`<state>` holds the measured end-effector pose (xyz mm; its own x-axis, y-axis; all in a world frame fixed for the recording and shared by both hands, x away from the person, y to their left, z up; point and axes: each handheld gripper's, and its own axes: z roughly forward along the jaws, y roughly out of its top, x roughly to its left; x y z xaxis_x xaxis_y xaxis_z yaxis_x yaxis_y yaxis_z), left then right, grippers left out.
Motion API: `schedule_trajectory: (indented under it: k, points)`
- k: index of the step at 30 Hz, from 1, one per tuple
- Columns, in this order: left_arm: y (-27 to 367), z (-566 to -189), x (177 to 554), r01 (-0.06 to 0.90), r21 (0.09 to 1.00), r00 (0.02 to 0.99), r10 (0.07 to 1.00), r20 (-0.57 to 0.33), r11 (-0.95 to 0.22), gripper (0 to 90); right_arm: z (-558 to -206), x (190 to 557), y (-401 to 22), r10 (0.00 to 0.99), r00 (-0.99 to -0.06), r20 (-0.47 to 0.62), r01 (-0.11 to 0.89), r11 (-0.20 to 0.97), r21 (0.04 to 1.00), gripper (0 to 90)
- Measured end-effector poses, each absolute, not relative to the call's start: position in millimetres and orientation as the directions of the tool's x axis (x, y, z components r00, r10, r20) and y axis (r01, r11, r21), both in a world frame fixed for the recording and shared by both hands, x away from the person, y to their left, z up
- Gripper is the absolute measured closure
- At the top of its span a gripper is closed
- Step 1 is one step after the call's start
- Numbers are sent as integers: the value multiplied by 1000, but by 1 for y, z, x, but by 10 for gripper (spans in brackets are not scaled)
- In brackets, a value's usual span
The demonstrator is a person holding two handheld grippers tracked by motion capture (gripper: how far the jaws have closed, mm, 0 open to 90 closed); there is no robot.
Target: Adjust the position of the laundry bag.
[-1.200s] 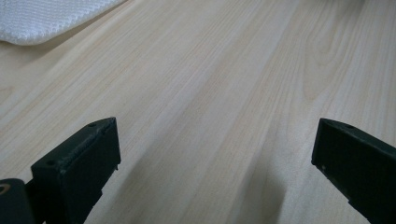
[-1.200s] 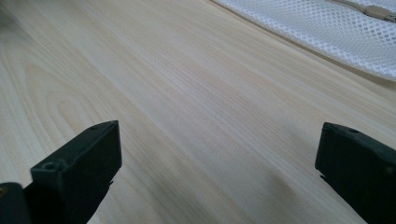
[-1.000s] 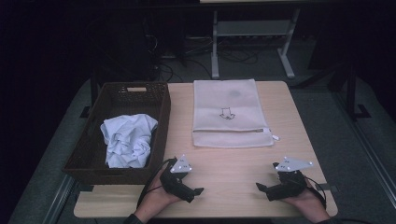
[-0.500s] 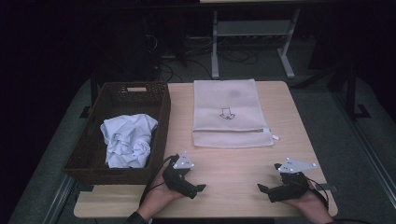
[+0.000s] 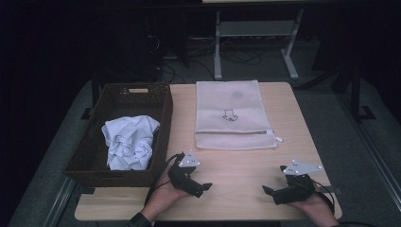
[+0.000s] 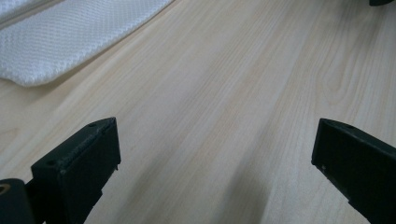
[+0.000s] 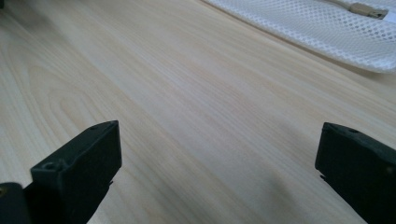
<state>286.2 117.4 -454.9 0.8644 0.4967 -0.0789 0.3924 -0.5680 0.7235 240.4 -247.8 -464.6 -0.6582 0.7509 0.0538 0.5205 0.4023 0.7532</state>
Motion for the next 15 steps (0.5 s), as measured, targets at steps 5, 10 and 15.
schedule_trajectory:
  k: [5, 10, 15]
  points:
    - [116, -453, 290, 400, 728, 858, 507, -84, -557, 7, -464, 240, -247, 746, -664, 55, 516, 403, 756, 0]
    - [114, -449, 295, 403, 728, 854, 514, -81, -555, 7, -463, 240, -249, 751, -657, 58, 515, 392, 762, 0]
    - [111, -446, 298, 399, 730, 854, 515, -75, -555, 7, -462, 240, -247, 747, -663, 56, 508, 394, 766, 0]
